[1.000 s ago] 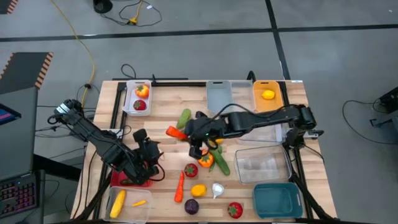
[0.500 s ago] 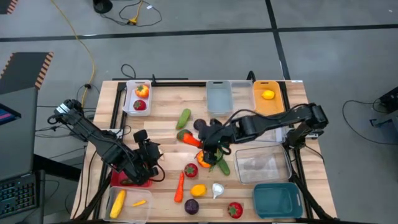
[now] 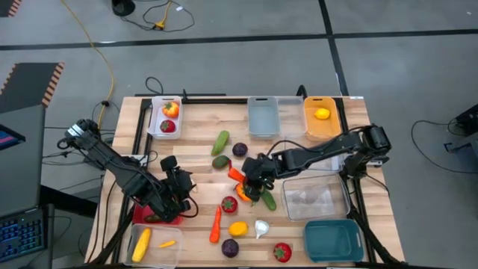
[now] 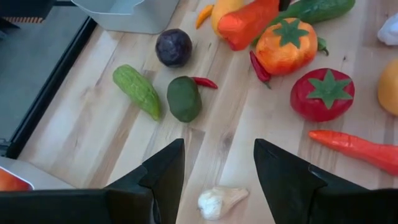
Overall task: Sort produce into baskets
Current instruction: Put the top carrot into the top transparent bin, then put the top carrot into the top white transparent bin
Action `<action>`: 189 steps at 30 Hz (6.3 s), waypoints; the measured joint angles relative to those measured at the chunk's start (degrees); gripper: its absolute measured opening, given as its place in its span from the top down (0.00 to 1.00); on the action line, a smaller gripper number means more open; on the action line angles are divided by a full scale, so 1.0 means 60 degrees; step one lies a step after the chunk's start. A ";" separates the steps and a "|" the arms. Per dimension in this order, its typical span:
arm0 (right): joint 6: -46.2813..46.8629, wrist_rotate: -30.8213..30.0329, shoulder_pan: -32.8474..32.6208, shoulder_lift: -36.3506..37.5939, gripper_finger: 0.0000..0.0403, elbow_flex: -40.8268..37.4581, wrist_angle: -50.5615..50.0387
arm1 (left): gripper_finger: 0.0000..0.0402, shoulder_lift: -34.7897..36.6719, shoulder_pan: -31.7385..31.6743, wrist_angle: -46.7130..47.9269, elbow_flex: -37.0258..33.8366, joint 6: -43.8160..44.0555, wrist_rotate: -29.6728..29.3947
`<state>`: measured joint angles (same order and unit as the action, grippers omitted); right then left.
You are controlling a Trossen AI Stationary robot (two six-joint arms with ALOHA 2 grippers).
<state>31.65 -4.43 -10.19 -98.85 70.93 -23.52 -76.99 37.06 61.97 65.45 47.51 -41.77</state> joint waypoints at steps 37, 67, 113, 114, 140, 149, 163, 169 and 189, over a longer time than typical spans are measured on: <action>-0.0025 0.0309 0.0017 0.0022 0.56 -0.0291 -0.0023 | 0.55 0.0000 -0.0004 -0.0002 0.0000 0.0051 0.0003; -0.0019 0.0210 0.0818 -0.0152 0.34 -0.0272 0.1884 | 0.55 0.0000 -0.0004 -0.0001 0.0000 0.0047 0.0002; -0.0888 0.1664 0.1029 -0.3544 0.84 0.1790 0.0568 | 0.55 0.0000 -0.0004 -0.0002 -0.0007 0.0047 0.0116; -0.1083 0.1677 0.1021 -0.3544 0.84 0.1951 0.0396 | 0.55 0.0000 -0.0004 -0.0002 -0.0007 0.0047 0.0115; -0.3595 -0.1346 0.1927 -0.3512 0.83 0.6310 -0.9049 | 0.55 0.0000 -0.0004 -0.0002 -0.0004 0.0049 0.0112; -0.3525 -0.2288 0.2844 -0.3365 0.83 0.6310 -1.0338 | 0.55 0.0000 -0.0003 -0.0002 0.0000 0.0161 0.0108; -0.2957 -0.3053 0.4309 -0.1442 0.83 0.6255 -1.1109 | 0.55 0.0004 0.0000 -0.0002 0.0004 0.0463 0.0108; -0.1964 -0.3115 0.5473 -0.0728 0.83 0.5479 -1.1080 | 0.55 0.0004 0.0000 -0.0002 0.0004 0.0459 0.0108; -0.1365 -0.1851 0.6978 -0.0608 0.71 0.3426 -1.1049 | 0.55 0.0004 -0.0004 -0.0002 0.0004 0.0266 0.0101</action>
<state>23.46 -15.53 31.68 -102.50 91.49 -89.81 -76.97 37.04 61.96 65.47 49.10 -41.17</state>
